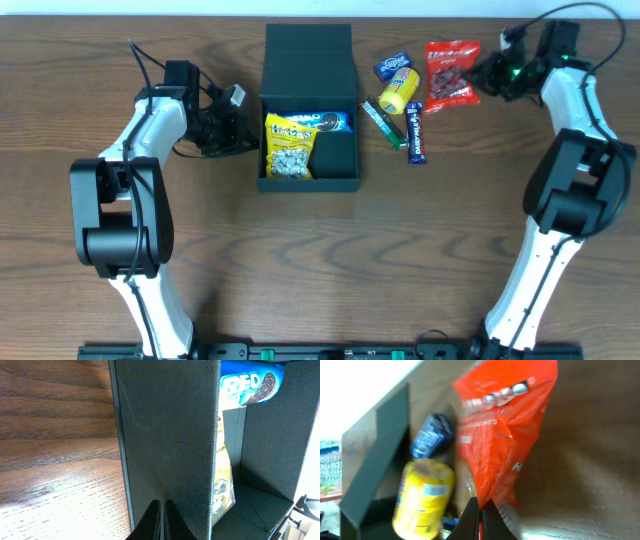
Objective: Pack container
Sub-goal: 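Move the right gripper to the red Hacks bag and grasp it, then carry the red bag over the box and lower it inside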
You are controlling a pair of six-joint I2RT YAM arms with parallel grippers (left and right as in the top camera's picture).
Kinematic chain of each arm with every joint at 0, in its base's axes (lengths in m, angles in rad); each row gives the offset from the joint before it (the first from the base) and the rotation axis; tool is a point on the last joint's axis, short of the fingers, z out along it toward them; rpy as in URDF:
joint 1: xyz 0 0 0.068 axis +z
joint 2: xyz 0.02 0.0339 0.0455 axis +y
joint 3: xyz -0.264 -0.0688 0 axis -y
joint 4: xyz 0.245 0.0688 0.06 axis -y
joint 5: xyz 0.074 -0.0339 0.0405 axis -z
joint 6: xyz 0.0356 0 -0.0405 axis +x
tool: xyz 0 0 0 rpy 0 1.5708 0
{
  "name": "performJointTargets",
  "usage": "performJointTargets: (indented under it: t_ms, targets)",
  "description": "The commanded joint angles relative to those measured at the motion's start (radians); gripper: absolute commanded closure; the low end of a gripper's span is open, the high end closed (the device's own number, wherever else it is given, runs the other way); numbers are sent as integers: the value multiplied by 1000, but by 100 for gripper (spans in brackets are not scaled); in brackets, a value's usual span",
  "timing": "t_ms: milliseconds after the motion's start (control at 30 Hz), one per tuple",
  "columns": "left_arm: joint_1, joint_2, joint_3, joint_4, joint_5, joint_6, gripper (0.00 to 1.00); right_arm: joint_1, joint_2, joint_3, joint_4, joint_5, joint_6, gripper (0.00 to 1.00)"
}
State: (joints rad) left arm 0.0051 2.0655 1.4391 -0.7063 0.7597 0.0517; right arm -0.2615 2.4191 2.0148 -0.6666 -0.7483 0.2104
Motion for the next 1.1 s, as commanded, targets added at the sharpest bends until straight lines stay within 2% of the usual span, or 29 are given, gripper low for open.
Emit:
performJointTargets:
  t_ms: [0,300,467,667,800,933,1000,1067]
  targets:
    - [-5,7,-6,-2,15,-4,94,-5,-141,53,1,-42,-2,99]
    - [-5,7,-6,-2,15,-4,94,33,-335,53,-15,-187,3,99]
    - [-5,7,-6,-2,15,-3,94,117,-377,53,-73,-297,3,99]
    - [-4,7,-6,-2,15,-3,94,261,-375,36,-203,-306,-10,99]
    - [-4,7,-6,0,15,-3,94,347,-375,-21,-243,-307,-13,98]
    - [-4,7,-6,-2,15,-3,94,360,-375,-130,-254,-351,-48,98]
    - [-4,7,-6,-1,15,-3,94,365,-375,-207,-199,-410,-37,98]
    - [-4,7,-6,-1,15,-3,94,383,-375,-271,-124,-420,34,99]
